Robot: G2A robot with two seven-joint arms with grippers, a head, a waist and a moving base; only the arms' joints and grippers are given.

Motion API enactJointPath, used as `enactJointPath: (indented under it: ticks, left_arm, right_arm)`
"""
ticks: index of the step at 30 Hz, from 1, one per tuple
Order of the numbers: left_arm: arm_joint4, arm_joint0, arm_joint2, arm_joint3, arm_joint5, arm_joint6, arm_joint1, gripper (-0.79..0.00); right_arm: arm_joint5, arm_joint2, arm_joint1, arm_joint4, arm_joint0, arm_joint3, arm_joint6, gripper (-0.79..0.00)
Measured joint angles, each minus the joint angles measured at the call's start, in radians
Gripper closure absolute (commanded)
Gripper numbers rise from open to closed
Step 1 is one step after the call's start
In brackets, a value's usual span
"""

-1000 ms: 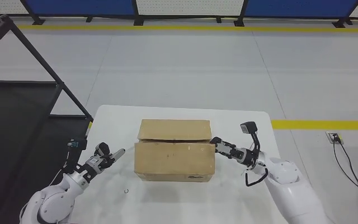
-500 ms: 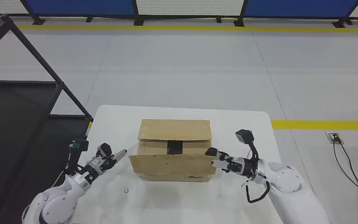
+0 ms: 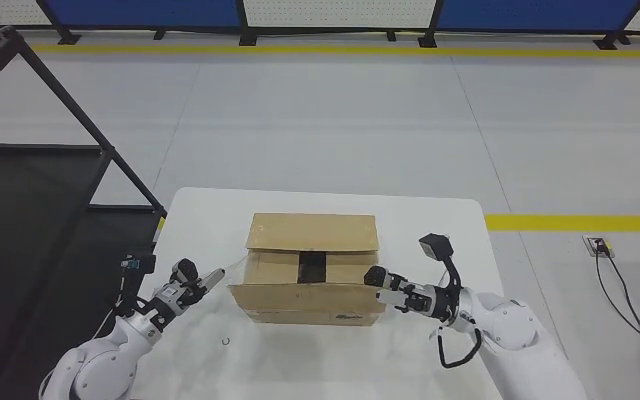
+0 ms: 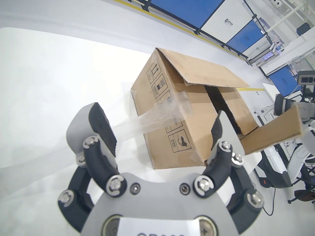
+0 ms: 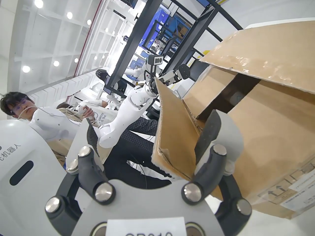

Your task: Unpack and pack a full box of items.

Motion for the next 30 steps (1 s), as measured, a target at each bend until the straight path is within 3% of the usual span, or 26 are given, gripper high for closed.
enactJointPath:
  ticks: [5, 12, 21, 30]
  left_arm:
    - [-0.004, 0.031, -0.002, -0.041, -0.01, 0.03, 0.001, -0.785]
    - [0.003, 0.083, -0.011, -0.108, -0.135, 0.01, 0.01, -0.785]
    - [0.041, 0.105, 0.003, -0.119, -0.274, -0.108, 0.027, -0.785]
    - [0.114, 0.124, 0.009, -0.121, -0.291, -0.125, 0.039, -0.785]
  right_arm:
    - [-0.017, -0.007, 0.008, 0.033, -0.001, -0.032, 0.056, -0.785]
    - [0.011, -0.043, 0.032, 0.024, -0.006, -0.093, 0.082, -0.785]
    - [0.04, -0.109, 0.064, -0.014, 0.015, -0.102, 0.112, -0.785]
    - [0.033, -0.148, 0.087, 0.016, 0.048, -0.103, 0.104, -0.785]
